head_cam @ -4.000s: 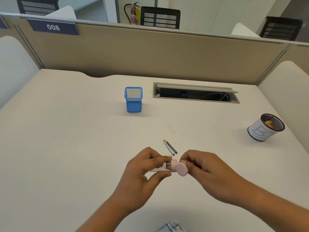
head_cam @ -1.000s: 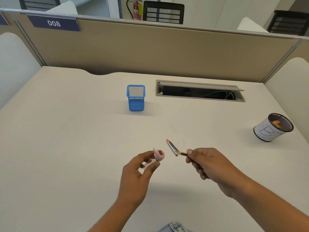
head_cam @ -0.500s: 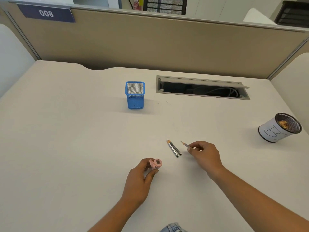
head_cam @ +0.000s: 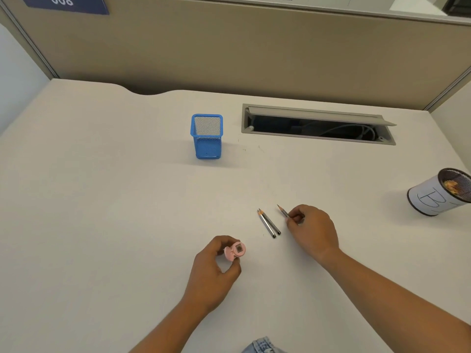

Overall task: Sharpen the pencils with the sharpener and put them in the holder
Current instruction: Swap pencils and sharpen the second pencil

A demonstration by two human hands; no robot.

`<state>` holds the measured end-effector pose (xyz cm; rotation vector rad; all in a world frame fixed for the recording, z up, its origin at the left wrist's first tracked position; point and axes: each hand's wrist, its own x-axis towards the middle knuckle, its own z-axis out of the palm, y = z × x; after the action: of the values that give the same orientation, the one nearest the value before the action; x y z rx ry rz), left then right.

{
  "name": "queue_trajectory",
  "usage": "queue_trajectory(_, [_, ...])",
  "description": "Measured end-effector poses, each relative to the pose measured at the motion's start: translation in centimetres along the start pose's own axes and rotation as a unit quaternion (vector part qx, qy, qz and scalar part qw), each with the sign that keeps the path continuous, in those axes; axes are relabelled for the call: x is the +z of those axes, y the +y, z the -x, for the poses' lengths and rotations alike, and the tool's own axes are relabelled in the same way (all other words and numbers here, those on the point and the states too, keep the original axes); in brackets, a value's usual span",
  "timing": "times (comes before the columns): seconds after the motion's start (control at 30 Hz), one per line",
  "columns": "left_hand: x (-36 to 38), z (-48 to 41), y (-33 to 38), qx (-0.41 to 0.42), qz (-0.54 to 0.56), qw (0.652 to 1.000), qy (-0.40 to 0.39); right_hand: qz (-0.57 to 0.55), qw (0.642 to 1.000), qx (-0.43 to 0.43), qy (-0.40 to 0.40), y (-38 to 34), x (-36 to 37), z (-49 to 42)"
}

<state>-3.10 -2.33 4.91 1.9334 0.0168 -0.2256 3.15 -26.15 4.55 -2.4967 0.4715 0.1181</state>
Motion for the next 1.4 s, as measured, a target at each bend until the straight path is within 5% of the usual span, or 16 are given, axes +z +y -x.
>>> queue_trajectory(0.67, [0.5,-1.1,-0.5,-0.016,0.051,0.998,0.016,0.010,0.997,-0.048,0.057,0.2,0.5,1.0])
queue_trajectory(1.0, [0.4,-0.3,0.3,-0.068,0.136,0.988,-0.025,0.022,0.998,-0.064,-0.014,-0.9,1.7,2.6])
queue_trajectory(1.4, [-0.3,1.3,1.8,-0.019,0.081,0.996,-0.045,0.021,0.999,-0.026,-0.021,-1.4,1.4,2.7])
